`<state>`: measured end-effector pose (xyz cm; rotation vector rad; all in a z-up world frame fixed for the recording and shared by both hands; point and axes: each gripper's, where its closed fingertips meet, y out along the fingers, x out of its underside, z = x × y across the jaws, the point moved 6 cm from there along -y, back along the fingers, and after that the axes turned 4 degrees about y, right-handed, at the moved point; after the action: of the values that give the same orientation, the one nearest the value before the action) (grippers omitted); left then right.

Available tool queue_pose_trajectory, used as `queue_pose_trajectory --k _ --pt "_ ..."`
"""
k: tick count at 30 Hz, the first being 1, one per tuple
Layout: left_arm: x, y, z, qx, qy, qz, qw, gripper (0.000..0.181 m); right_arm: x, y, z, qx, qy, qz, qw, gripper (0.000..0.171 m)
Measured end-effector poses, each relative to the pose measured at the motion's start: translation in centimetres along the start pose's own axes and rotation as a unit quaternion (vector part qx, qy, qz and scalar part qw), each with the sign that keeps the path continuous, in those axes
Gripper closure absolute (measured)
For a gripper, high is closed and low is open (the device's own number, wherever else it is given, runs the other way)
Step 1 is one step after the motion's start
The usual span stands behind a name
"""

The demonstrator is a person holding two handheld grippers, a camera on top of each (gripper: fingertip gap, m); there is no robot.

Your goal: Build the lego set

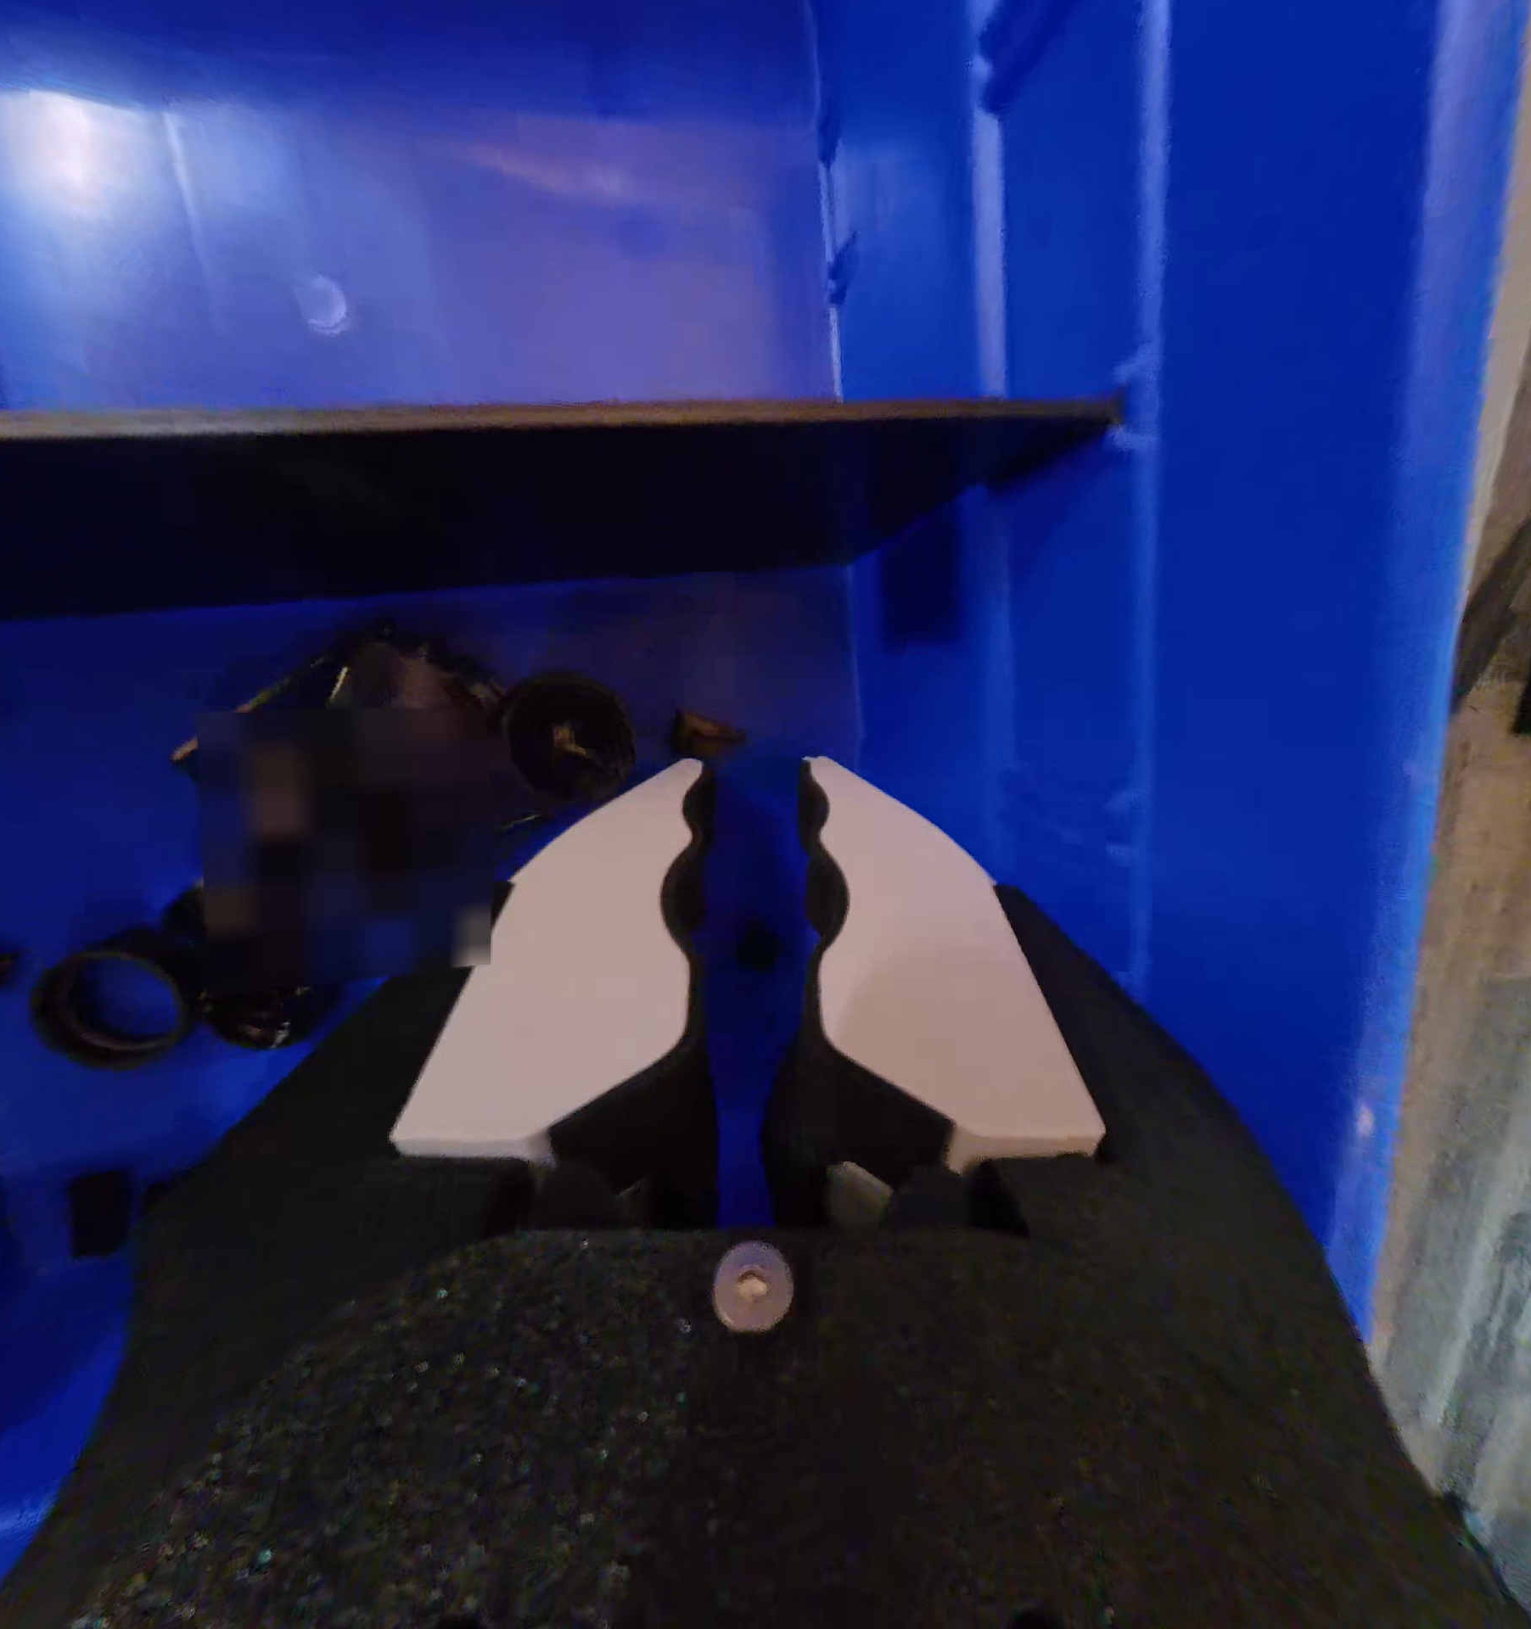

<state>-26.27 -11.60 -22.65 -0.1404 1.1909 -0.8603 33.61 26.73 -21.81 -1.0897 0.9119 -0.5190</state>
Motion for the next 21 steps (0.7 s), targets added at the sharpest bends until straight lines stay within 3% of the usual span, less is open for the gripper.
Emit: queue_pose_trajectory --k 4,8,16,21 --pt "-0.1 -0.2 0.0 -0.006 0.004 0.009 1.000 0.181 -0.5 -0.5 -1.6 -0.059 -0.025 0.010 0.998 0.139" --pt "0.0 -0.1 -0.1 -0.001 -0.003 0.005 1.000 0.181 -0.6 -0.2 -0.4 -0.028 -0.027 0.001 0.999 0.138" --pt "-0.1 -0.1 0.0 -0.003 0.001 0.008 1.000 0.181 -0.4 0.5 -0.2 -0.076 0.036 0.008 0.996 0.153" --pt "-0.1 -0.1 0.1 -0.003 0.006 0.007 1.000 0.181 -0.3 0.2 -0.3 -0.079 0.011 0.014 0.997 0.154"
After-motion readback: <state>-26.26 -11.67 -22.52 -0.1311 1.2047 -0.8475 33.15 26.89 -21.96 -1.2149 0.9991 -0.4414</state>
